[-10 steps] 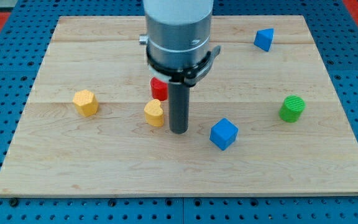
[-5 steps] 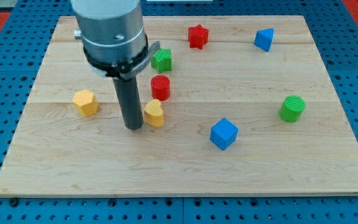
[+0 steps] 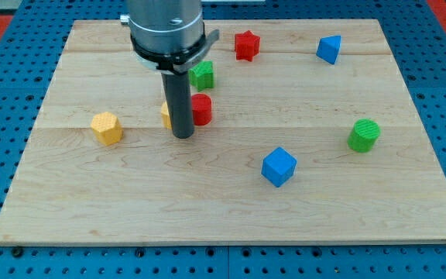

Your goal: Place the red circle in between the yellow blocks

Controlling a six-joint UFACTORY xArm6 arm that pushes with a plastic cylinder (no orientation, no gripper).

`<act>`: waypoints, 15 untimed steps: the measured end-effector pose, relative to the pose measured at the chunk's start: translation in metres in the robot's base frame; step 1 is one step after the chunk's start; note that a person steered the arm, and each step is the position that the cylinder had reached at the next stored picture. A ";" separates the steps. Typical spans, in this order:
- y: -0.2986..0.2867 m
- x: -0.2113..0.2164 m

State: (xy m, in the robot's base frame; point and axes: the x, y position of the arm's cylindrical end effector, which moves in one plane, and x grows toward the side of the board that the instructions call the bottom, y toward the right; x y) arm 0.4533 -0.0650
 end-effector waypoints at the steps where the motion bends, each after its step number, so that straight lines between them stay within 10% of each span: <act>1: 0.027 0.021; 3: 0.085 -0.021; 15: -0.116 -0.085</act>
State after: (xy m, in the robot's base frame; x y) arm 0.3682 -0.1805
